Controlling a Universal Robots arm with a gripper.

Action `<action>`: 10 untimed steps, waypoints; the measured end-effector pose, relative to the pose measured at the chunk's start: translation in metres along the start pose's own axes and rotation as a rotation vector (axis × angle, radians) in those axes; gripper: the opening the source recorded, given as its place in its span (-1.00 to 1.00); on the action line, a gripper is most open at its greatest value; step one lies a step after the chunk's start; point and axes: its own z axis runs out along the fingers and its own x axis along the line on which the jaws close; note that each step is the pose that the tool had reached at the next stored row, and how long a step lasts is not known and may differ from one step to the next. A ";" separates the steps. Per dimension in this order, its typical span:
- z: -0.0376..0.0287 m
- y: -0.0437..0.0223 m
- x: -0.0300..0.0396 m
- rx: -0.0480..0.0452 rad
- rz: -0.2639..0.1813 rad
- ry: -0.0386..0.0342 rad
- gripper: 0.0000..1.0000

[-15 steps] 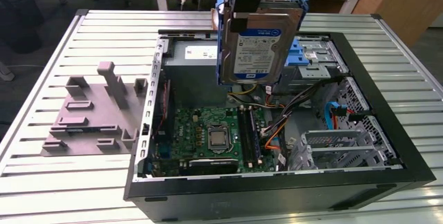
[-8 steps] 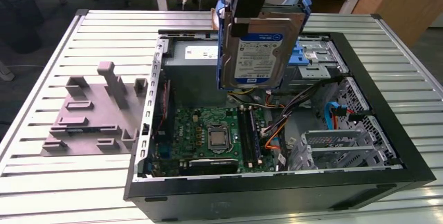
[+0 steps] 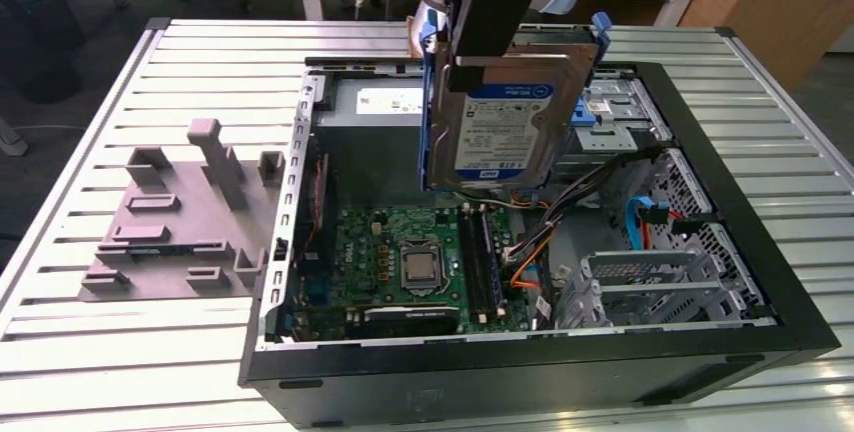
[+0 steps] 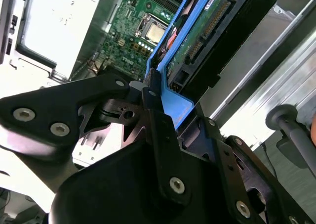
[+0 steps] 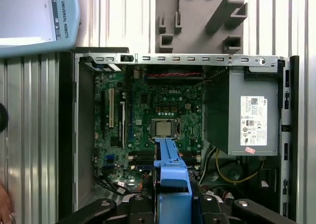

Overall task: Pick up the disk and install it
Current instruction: 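Insert the disk into the insertion slot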

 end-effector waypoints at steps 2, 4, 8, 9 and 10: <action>0.0001 0.0001 0.0010 0.0001 0.000 -0.0001 -0.26; 0.0000 0.0000 0.0010 0.0000 0.000 0.0000 -0.26; -0.0001 -0.0001 0.0021 -0.0001 0.000 0.0003 -0.26; 0.0000 -0.0002 0.0039 0.0000 0.000 0.0001 -0.26; -0.0001 -0.0001 0.0066 0.0000 0.000 0.0002 -0.26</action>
